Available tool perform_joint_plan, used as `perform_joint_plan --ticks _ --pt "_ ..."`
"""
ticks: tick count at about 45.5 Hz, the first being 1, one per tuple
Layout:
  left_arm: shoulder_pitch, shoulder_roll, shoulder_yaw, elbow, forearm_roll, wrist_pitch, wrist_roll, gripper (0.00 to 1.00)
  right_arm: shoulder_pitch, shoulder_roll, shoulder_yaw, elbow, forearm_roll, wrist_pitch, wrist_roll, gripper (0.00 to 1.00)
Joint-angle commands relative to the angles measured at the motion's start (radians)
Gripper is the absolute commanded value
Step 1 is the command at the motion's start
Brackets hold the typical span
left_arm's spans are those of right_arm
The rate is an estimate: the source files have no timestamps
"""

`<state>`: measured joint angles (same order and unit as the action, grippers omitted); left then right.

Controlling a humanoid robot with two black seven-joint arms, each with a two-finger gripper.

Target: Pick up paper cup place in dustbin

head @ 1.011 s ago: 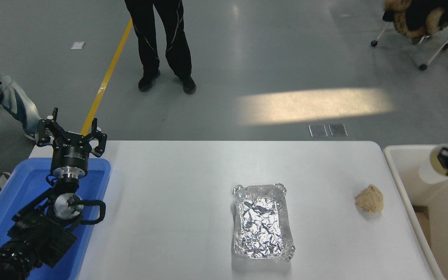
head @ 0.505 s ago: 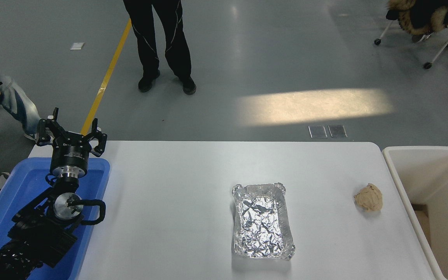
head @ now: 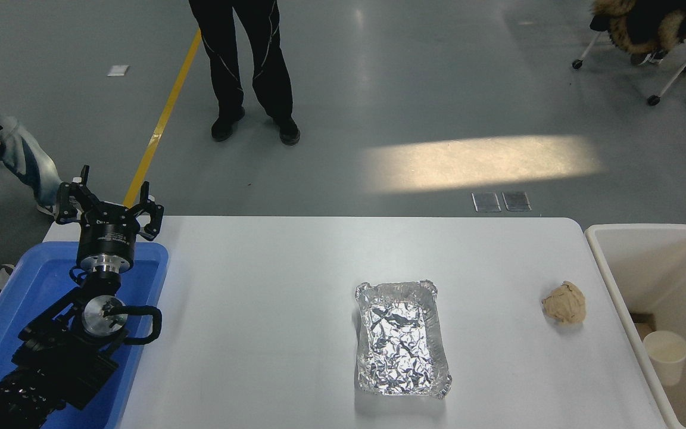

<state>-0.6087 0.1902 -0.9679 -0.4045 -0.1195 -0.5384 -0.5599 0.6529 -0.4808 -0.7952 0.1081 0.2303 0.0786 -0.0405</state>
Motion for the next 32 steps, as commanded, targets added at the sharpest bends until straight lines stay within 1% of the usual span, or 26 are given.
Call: perform_joint_plan --ticks 1,4,7,11,14,16,25,28,32 --pt "0.0 0.0 0.001 0.0 0.001 0.0 0.0 0.99 0.068 -0.038 -0.009 0.059 -0.011 0.039 0.008 1.0" --pt "-0.002 0.0 0.001 0.001 0.001 0.0 0.0 0.99 0.144 -0.085 -0.013 0.158 -0.015 0.047 0.008 1.0" --pt "0.0 0.0 0.001 0.0 0.001 -0.002 0.0 0.99 0.27 -0.146 -0.015 0.325 -0.049 0.047 0.008 1.0" --pt "-0.002 0.0 0.001 0.0 0.003 -0.002 0.001 0.99 0.422 -0.249 -0.019 0.565 -0.152 0.046 0.008 1.0" --pt "-0.002 0.0 0.003 0.0 0.004 -0.002 0.001 0.99 0.549 -0.283 -0.05 0.711 -0.242 0.046 0.007 1.0" --pt "-0.002 0.0 0.003 0.0 0.004 -0.002 0.001 0.99 0.638 -0.297 -0.111 0.8 -0.282 0.046 0.005 1.0" --pt "-0.002 0.0 0.003 0.0 0.004 -0.002 0.001 0.99 1.068 -0.289 -0.444 1.14 -0.298 0.073 0.007 1.0" --pt "-0.002 0.0 0.003 0.0 0.004 -0.002 0.001 0.99 1.236 -0.257 -0.522 1.283 -0.298 0.108 0.007 1.0" --pt "0.0 0.002 0.003 0.0 0.003 -0.002 0.001 0.99 1.467 -0.184 -0.61 1.461 -0.295 0.138 0.005 1.0"
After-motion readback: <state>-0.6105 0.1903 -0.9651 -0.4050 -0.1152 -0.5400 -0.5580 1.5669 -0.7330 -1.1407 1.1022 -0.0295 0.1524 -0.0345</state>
